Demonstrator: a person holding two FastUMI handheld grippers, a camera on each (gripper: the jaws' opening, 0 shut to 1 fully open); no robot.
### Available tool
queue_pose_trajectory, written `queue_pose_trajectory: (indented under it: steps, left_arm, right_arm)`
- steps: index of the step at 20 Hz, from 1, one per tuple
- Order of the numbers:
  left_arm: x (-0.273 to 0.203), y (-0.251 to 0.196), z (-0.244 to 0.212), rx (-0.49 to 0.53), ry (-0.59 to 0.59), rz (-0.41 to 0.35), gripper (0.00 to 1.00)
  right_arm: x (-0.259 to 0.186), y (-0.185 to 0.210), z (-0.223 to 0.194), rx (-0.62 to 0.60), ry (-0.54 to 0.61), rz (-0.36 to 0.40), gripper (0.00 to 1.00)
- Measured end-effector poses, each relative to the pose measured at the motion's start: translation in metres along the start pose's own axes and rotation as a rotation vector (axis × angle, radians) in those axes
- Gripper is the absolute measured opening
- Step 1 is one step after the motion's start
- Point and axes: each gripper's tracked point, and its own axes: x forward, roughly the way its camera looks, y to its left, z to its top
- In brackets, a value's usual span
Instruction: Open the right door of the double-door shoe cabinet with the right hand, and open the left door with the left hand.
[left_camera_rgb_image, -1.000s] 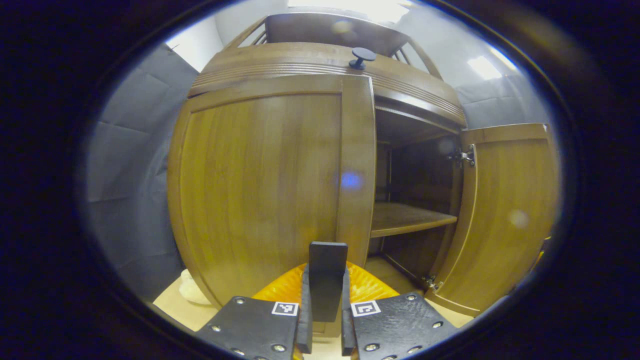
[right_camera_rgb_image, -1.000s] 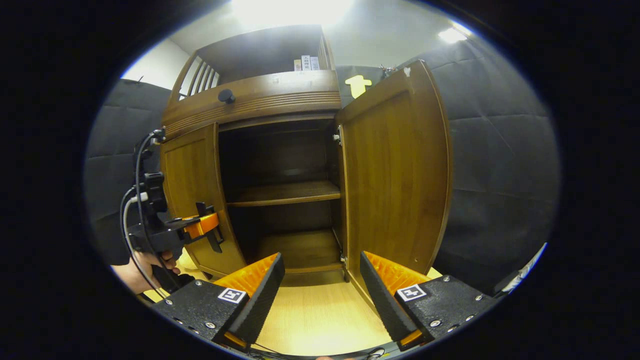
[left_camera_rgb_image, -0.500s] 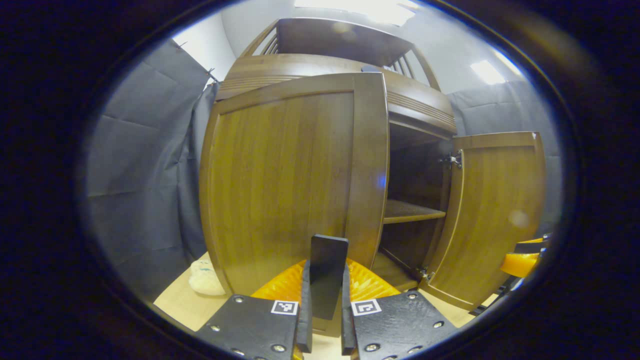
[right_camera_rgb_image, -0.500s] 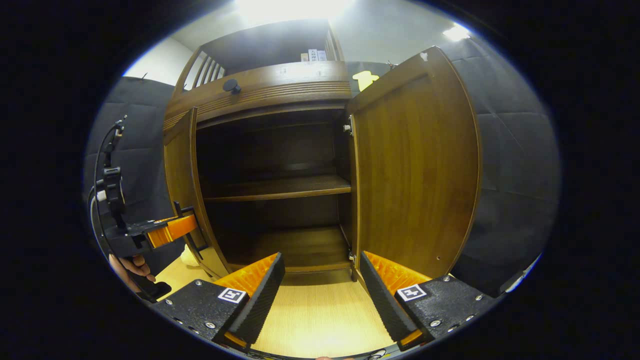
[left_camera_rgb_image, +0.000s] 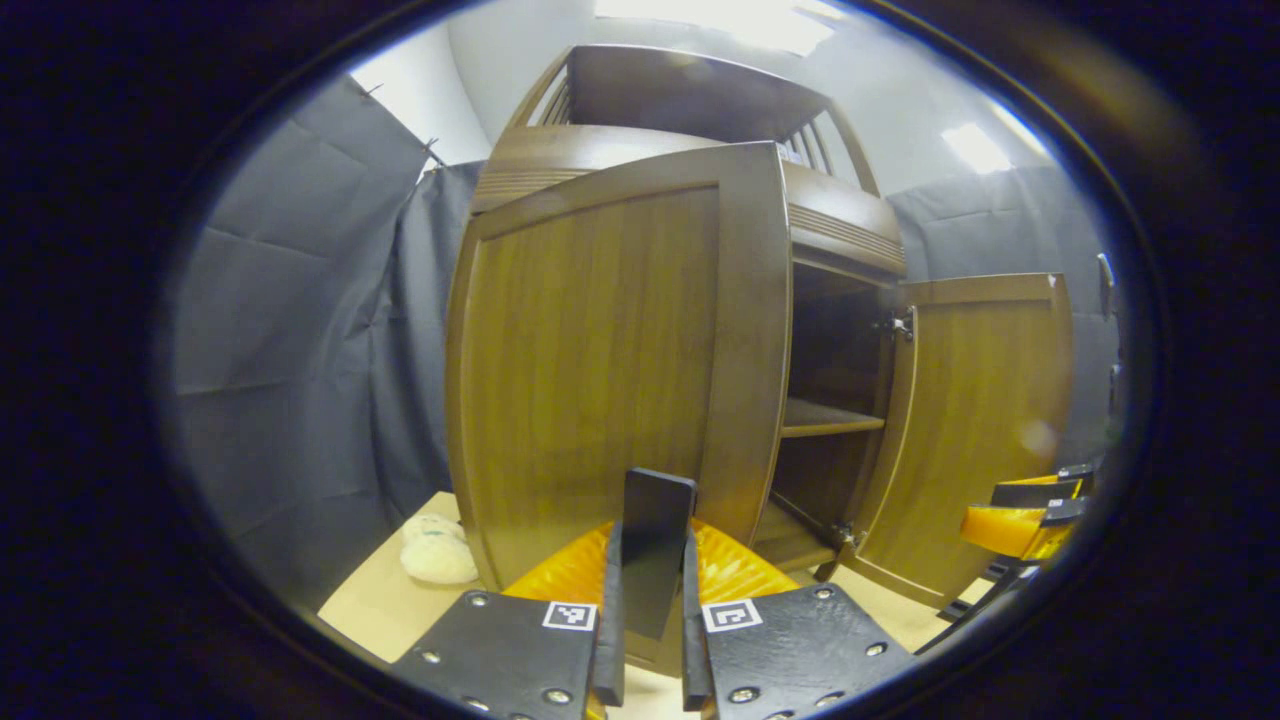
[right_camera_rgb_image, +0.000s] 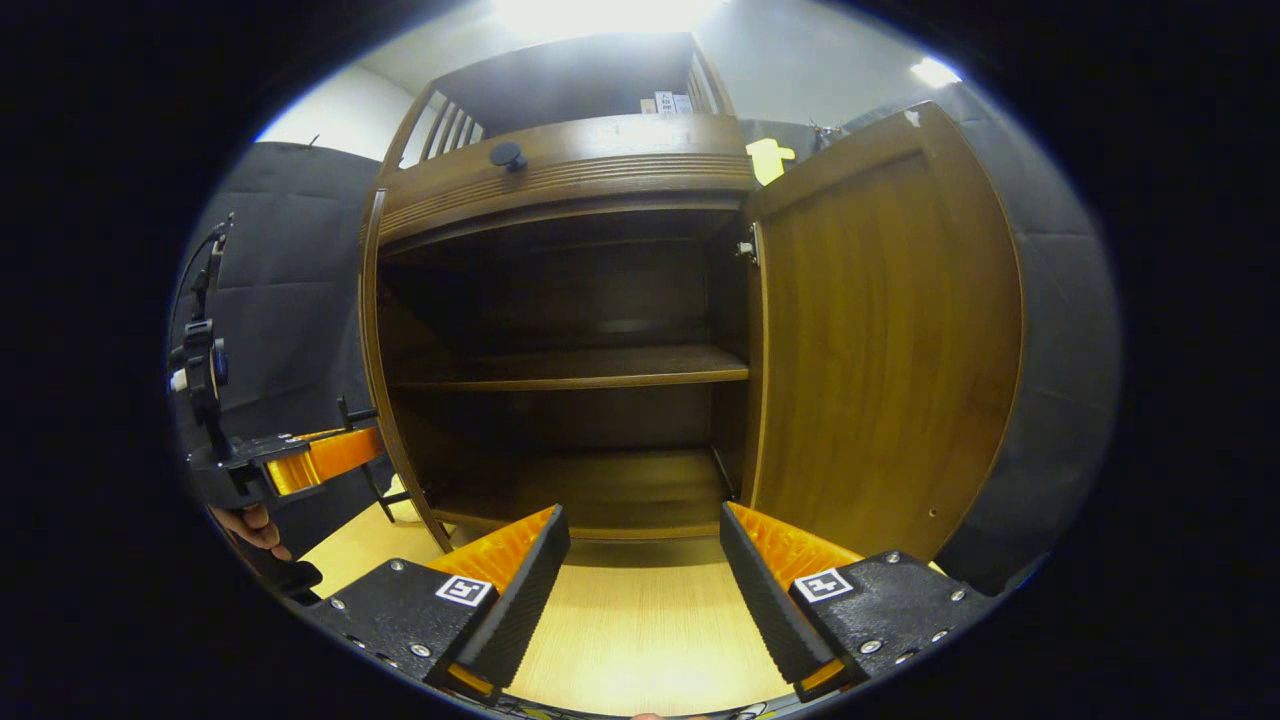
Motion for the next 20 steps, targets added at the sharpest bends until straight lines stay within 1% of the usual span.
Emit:
queue_pose_trajectory:
  steps: [2,3,4,5,6,8,9,10,14,15,16,17,18,20]
  left_arm:
    - [-0.004,0.003,0.002,0.005,-0.017,0.008,0.17]
    - [-0.005,0.003,0.003,0.012,-0.024,0.012,0.17]
    - [-0.005,0.004,0.005,0.019,-0.027,0.017,0.17]
    - [-0.009,0.006,0.007,0.024,-0.029,0.024,0.17]
    - [-0.01,0.007,0.009,0.026,-0.03,0.033,0.17]
    - [-0.016,0.01,0.017,0.026,-0.035,0.055,0.16]
    - [-0.02,0.013,0.021,0.027,-0.038,0.068,0.18]
    - [-0.022,0.017,0.025,0.028,-0.043,0.079,0.21]
    - [-0.031,0.032,0.026,0.018,-0.051,0.108,0.3]
    - [-0.032,0.034,0.027,0.015,-0.052,0.113,0.23]
    - [-0.035,0.037,0.028,0.012,-0.049,0.118,0.23]
    - [-0.038,0.04,0.027,0.008,-0.046,0.124,0.23]
    - [-0.039,0.044,0.027,0.004,-0.044,0.133,0.3]
    - [-0.044,0.05,0.026,-0.009,-0.039,0.148,0.16]
  right_arm:
    - [0.002,0.003,-0.002,0.0,0.006,0.012,0.94]
    - [0.003,0.004,-0.004,0.001,0.01,0.018,0.92]
    - [0.003,0.005,-0.004,-0.001,0.014,0.025,0.94]
    - [0.003,0.005,-0.004,-0.006,0.016,0.028,0.94]
    - [0.004,0.005,-0.004,-0.011,0.014,0.03,0.92]
    - [0.006,0.005,-0.001,-0.014,0.011,0.034,0.92]
    - [0.006,0.005,-0.003,-0.013,0.011,0.036,0.94]
    - [0.007,0.004,-0.003,-0.01,0.012,0.038,0.92]
    - [0.008,0.004,-0.005,-0.012,0.02,0.043,0.92]
    - [0.008,0.003,-0.004,-0.016,0.018,0.043,0.94]
    - [0.009,0.002,-0.004,-0.019,0.017,0.043,0.92]
    - [0.01,0.001,-0.004,-0.02,0.016,0.042,0.92]
    - [0.011,0.001,-0.003,-0.018,0.013,0.042,0.92]
    - [0.011,0.002,-0.003,-0.01,0.009,0.04,0.92]
